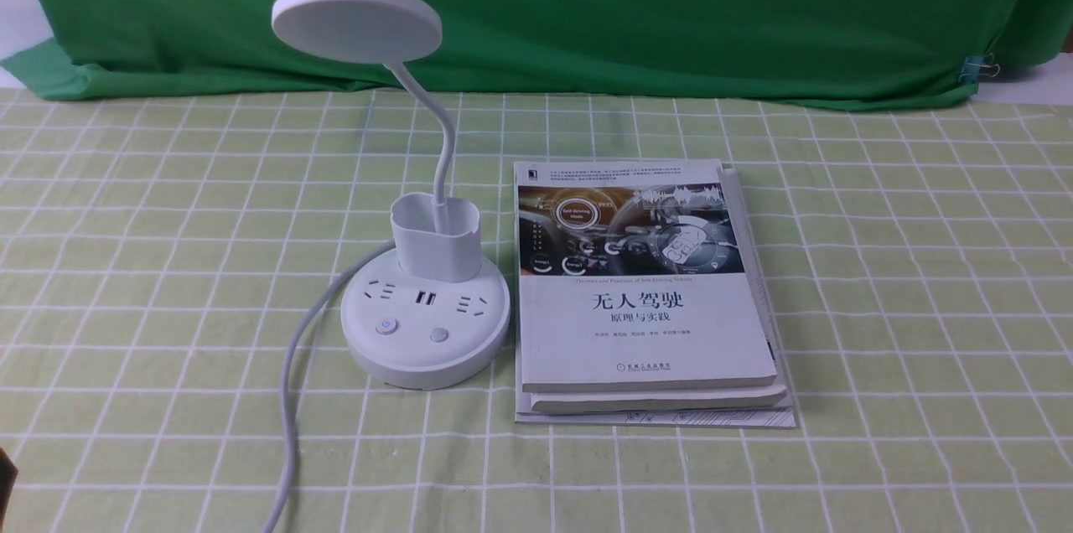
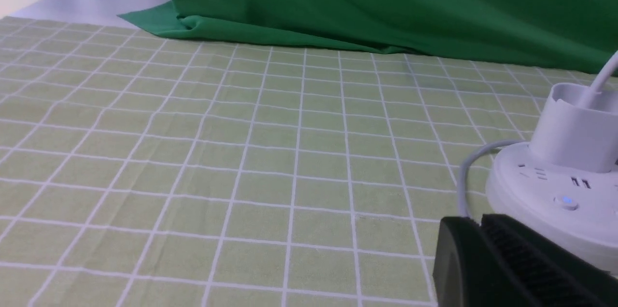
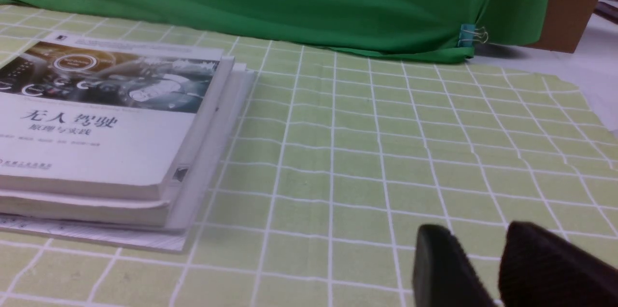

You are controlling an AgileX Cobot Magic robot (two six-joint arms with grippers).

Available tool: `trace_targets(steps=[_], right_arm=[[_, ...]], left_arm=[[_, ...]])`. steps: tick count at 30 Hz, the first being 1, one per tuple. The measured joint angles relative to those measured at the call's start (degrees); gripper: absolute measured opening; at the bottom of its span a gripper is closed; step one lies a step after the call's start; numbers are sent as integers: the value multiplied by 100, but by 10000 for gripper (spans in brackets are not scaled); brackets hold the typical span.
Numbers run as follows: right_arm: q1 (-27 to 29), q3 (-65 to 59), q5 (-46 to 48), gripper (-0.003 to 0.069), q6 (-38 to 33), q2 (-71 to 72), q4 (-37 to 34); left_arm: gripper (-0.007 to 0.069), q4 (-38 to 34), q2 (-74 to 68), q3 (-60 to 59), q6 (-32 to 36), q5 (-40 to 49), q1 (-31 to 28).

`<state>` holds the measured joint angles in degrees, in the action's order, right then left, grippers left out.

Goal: Turn on the table lamp on the green coffee tablecloth with your hand.
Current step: 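Press the power button on the lamp base to turn the lamp on with the left gripper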

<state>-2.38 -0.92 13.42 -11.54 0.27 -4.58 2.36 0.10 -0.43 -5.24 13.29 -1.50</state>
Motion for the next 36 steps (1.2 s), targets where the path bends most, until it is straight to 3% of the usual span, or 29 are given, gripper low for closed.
trace_targets(steps=[10,20,27,31,36], right_arm=[[0,0,0,243,-2,0,0],[0,0,0,243,-2,0,0],[0,0,0,243,-2,0,0],[0,0,0,243,-2,0,0],[0,0,0,243,-2,0,0]], left_arm=[[19,-23,0,0,0,-97,0],[19,-6,0,0,0,-1329,0],[19,7,0,0,4,-1412,0],[19,-724,0,0,-596,-2040,0],[19,-778,0,11,-741,-3175,0]])
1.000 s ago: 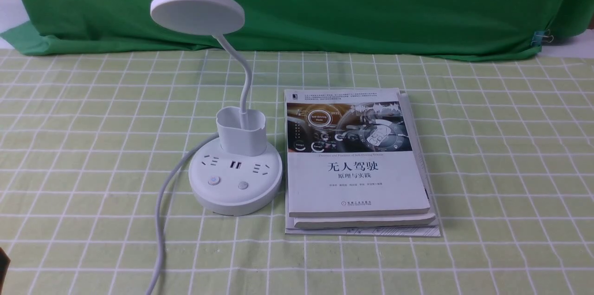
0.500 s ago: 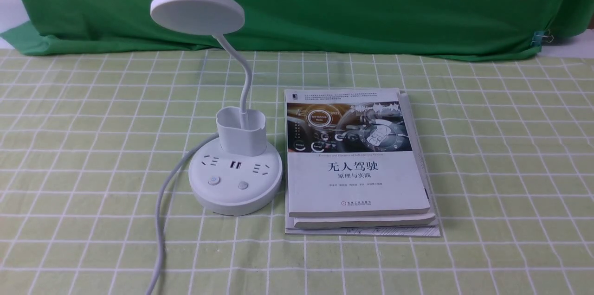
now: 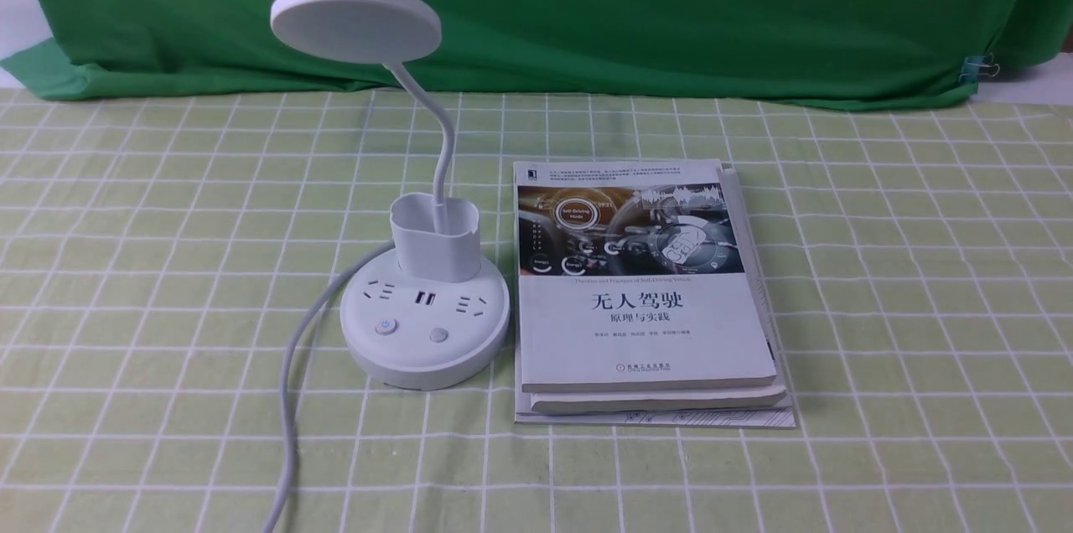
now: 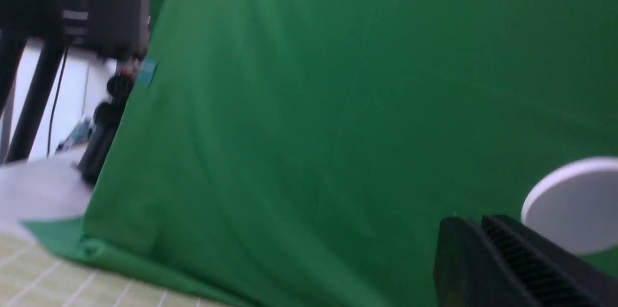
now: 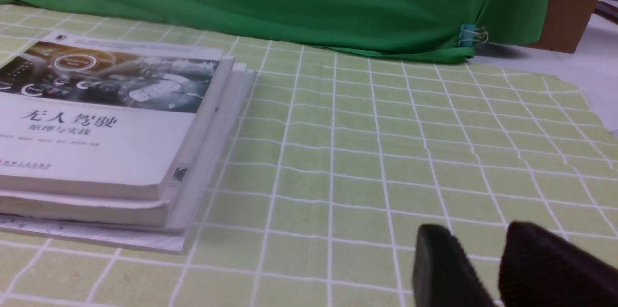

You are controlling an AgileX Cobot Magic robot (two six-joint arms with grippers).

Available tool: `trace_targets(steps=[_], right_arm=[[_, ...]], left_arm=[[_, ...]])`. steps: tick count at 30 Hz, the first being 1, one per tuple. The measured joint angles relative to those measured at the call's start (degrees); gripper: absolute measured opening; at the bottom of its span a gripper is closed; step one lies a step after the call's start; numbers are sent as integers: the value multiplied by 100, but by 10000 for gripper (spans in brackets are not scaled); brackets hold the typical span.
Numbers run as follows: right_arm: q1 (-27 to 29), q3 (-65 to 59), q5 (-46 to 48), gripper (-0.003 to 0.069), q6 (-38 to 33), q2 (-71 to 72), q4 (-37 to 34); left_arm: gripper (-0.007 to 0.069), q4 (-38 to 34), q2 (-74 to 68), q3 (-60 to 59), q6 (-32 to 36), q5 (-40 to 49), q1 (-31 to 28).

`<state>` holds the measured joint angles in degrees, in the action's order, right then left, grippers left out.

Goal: Turn on the table lamp on the green coffee tablecloth with your hand.
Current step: 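Press the power button on the lamp base to turn the lamp on with the left gripper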

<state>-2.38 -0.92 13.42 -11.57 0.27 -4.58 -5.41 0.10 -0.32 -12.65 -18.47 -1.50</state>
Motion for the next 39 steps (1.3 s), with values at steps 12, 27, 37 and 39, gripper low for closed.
trace_targets(steps=[12,27,37,39], right_arm=[[0,0,0,243,0,0,0],[0,0,0,242,0,0,0],[0,0,0,242,0,0,0],[0,0,0,242,0,0,0]], left_arm=[[19,121,-1997,3162,54,2926,0],[19,-551,-5653,3473,254,3610,0],[19,-3022,-7829,4273,3472,4894,28],[19,-3202,-8092,4497,3837,5124,113]])
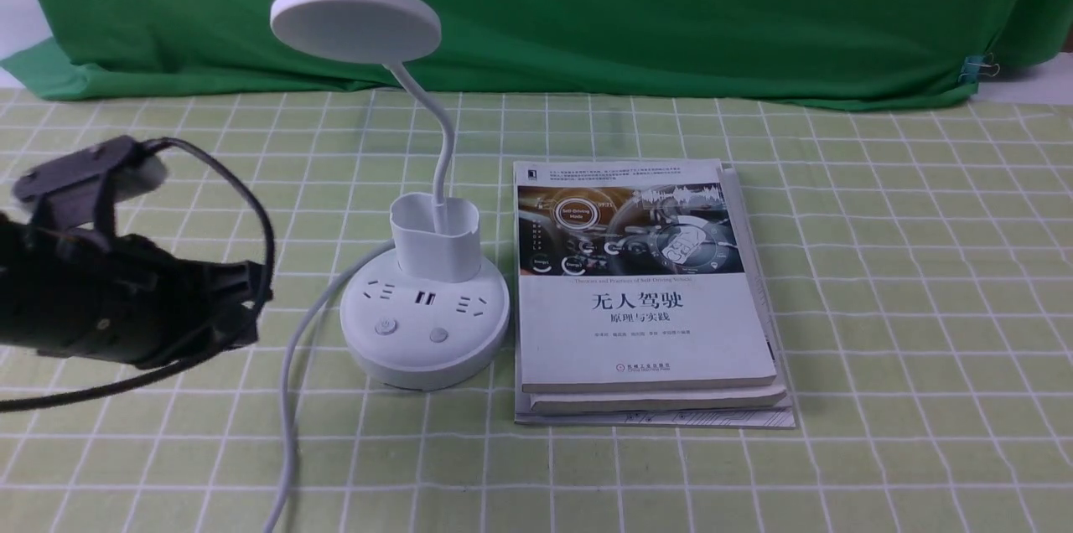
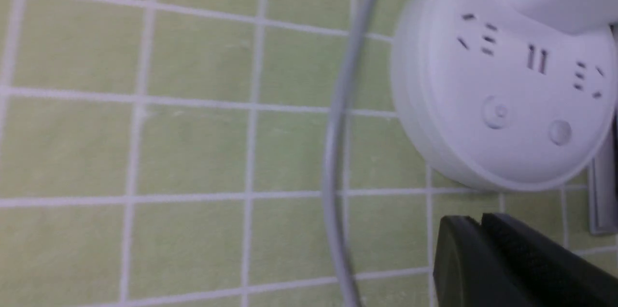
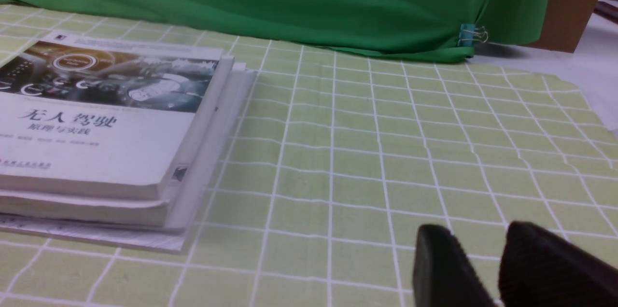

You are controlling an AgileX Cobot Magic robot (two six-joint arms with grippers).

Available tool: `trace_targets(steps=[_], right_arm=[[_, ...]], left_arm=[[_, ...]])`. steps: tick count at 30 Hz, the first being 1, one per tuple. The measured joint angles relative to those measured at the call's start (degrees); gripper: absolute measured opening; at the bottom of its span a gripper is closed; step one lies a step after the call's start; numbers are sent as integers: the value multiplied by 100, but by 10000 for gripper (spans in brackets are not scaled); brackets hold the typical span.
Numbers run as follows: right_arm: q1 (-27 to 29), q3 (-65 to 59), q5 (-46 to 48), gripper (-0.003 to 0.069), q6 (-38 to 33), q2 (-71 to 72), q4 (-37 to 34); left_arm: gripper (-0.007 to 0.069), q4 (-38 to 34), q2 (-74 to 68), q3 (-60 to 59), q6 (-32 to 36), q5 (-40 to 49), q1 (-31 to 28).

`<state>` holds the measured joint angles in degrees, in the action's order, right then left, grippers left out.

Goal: Turn on the table lamp on the green coffee tablecloth with your hand.
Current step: 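Press the power button on the lamp base to turn the lamp on with the left gripper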

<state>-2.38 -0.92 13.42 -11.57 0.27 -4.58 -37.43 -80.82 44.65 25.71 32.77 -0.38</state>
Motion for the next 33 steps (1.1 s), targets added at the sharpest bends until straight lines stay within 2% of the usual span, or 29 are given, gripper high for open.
trace_targets(steps=[4,5,6,7,8,9,10,11,12,15,21,33], right_arm=[[0,0,0,242,0,0,0],[0,0,0,242,0,0,0],[0,0,0,242,0,0,0],[0,0,0,242,0,0,0],[0,0,0,242,2,0,0],[0,0,0,242,2,0,0],[0,0,0,242,2,0,0],[0,0,0,242,2,0,0],[0,0,0,242,2,0,0],[0,0,0,242,2,0,0],[0,0,0,242,2,0,0],[0,0,0,242,2,0,0]], left_arm=[[19,487,-436,430,-217,90,603],[20,856,-520,529,-425,90,809],[20,1583,-697,757,-1026,129,1249],[20,1774,-716,782,-1099,145,1358],[20,2416,-855,1004,-1652,216,1769],[21,2812,-925,1121,-1886,270,1953],[21,2882,-956,1178,-1988,280,1996],[22,3356,-1098,1409,-2272,345,2316],[22,3471,-1176,1553,-2361,373,2419],[17,3646,-1516,1897,-2446,462,2626],[16,3705,-2048,2311,-2398,507,2656],[16,3679,-2464,2351,-2376,326,2656]])
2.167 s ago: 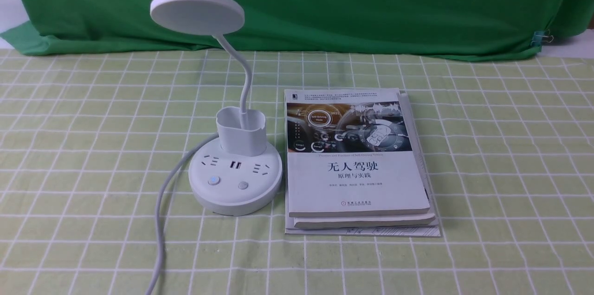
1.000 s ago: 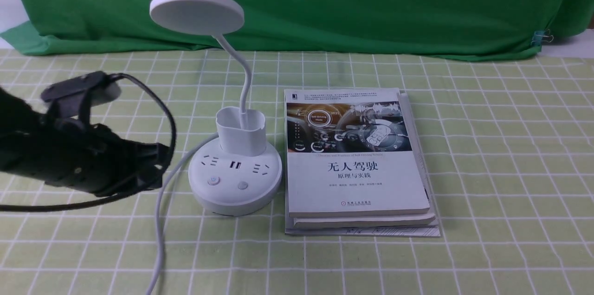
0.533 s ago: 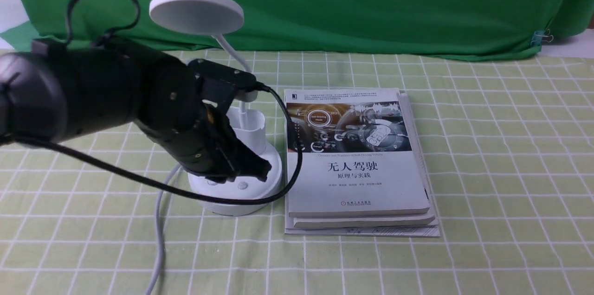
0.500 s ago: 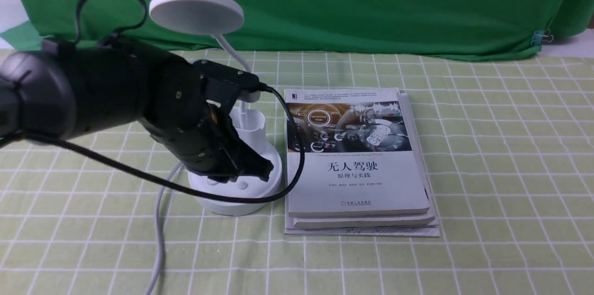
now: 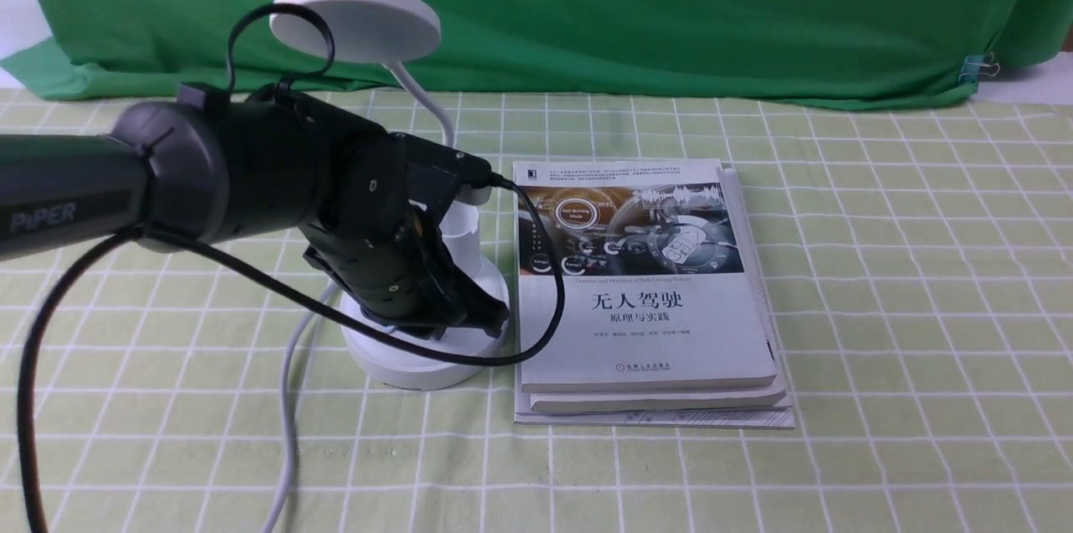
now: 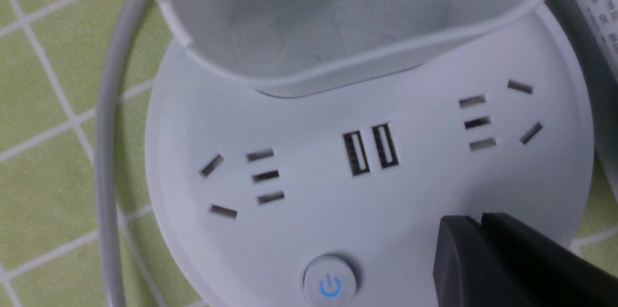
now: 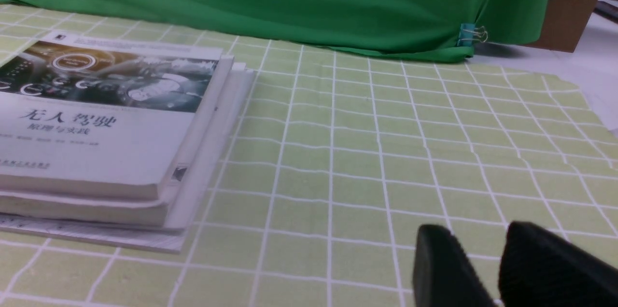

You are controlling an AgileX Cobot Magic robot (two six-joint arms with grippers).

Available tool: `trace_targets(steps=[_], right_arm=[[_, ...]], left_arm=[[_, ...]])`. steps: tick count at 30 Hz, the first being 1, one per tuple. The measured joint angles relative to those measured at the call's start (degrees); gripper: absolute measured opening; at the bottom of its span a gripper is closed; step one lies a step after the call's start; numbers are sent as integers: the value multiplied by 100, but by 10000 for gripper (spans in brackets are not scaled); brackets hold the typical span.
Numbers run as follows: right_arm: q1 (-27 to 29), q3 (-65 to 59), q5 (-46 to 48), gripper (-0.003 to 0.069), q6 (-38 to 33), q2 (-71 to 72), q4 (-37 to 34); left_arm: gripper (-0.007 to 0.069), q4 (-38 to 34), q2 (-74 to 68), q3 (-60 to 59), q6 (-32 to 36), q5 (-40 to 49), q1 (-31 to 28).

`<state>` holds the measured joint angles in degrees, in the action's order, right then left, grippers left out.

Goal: Turn on the table lamp on the green coffee tablecloth with your hand.
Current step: 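Press the power button on the lamp base to turn the lamp on with the left gripper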

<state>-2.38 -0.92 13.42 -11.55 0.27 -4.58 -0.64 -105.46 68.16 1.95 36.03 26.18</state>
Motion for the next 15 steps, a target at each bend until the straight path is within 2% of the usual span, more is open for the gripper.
trace_targets(steps=[15], right_arm=[[0,0,0,242,0,0,0]], left_arm=[[16,0,-86,11,14,-23,5]])
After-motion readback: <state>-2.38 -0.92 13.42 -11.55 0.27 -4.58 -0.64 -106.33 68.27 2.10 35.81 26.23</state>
